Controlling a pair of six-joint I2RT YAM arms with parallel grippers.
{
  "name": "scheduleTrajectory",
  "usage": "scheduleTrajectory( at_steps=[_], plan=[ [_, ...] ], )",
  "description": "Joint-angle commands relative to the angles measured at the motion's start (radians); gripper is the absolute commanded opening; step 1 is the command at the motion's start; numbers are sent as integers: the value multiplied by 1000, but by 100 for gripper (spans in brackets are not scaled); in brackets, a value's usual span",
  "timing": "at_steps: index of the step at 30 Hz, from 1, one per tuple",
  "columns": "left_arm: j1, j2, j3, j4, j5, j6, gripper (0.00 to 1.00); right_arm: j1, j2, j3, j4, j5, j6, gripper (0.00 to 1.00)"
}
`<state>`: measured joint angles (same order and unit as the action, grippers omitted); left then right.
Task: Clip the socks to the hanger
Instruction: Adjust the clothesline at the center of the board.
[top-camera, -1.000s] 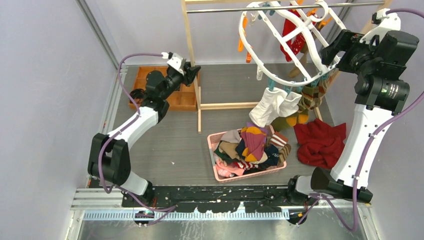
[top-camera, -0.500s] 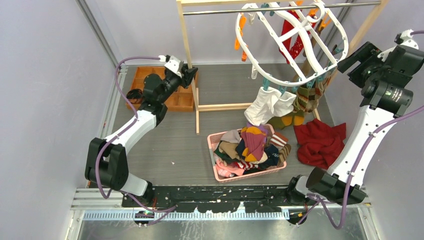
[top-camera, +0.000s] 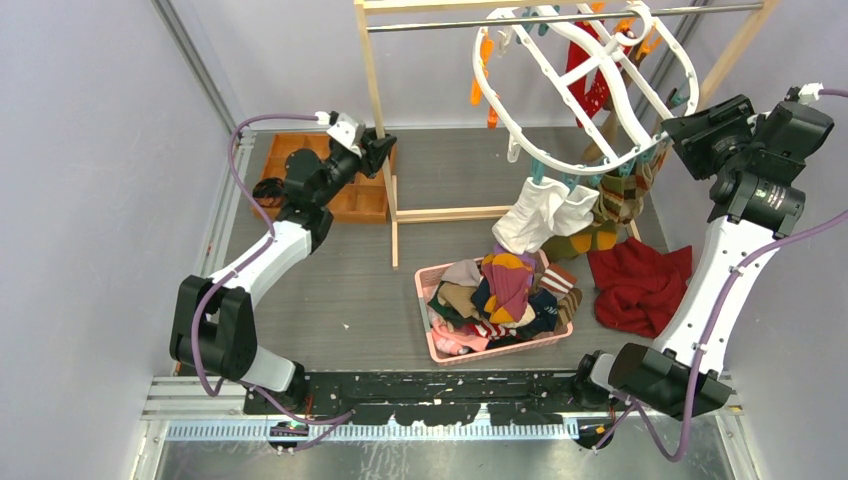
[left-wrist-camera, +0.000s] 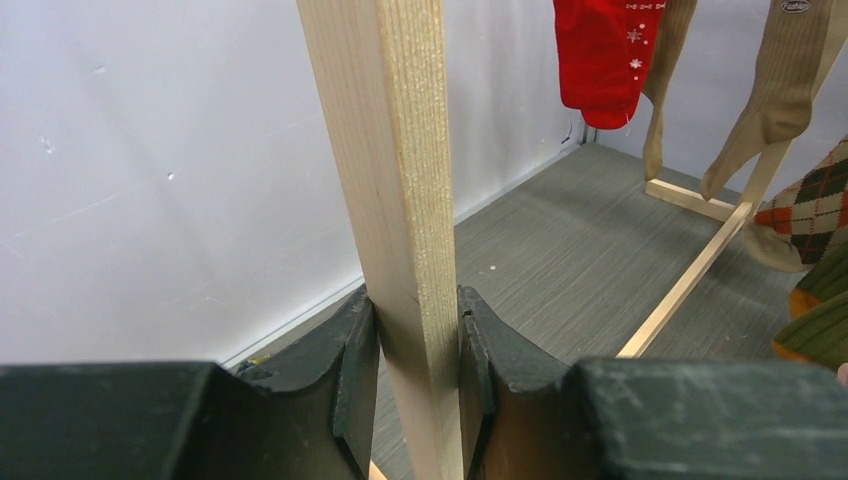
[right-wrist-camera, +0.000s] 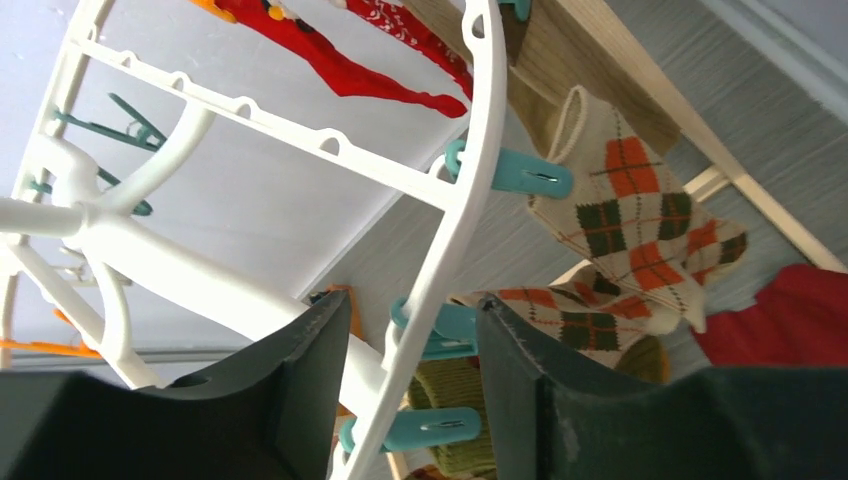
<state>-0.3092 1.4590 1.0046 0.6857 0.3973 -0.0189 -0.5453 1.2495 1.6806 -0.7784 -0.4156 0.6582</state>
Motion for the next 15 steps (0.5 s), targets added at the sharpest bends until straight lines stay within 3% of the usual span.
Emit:
scheduleTrajectory(
  at_steps=[1, 9, 15],
  plan=[
    [19, -27, -16, 46, 35, 41, 0, -1, 40, 28, 71, -55, 69, 51],
    [19, -35, -19, 49, 70, 33, 0, 16, 124, 100, 33, -37, 49, 44],
    [19, -44, -20, 51, 86, 25, 0, 31, 179, 157, 38, -31, 13, 25]
  ],
)
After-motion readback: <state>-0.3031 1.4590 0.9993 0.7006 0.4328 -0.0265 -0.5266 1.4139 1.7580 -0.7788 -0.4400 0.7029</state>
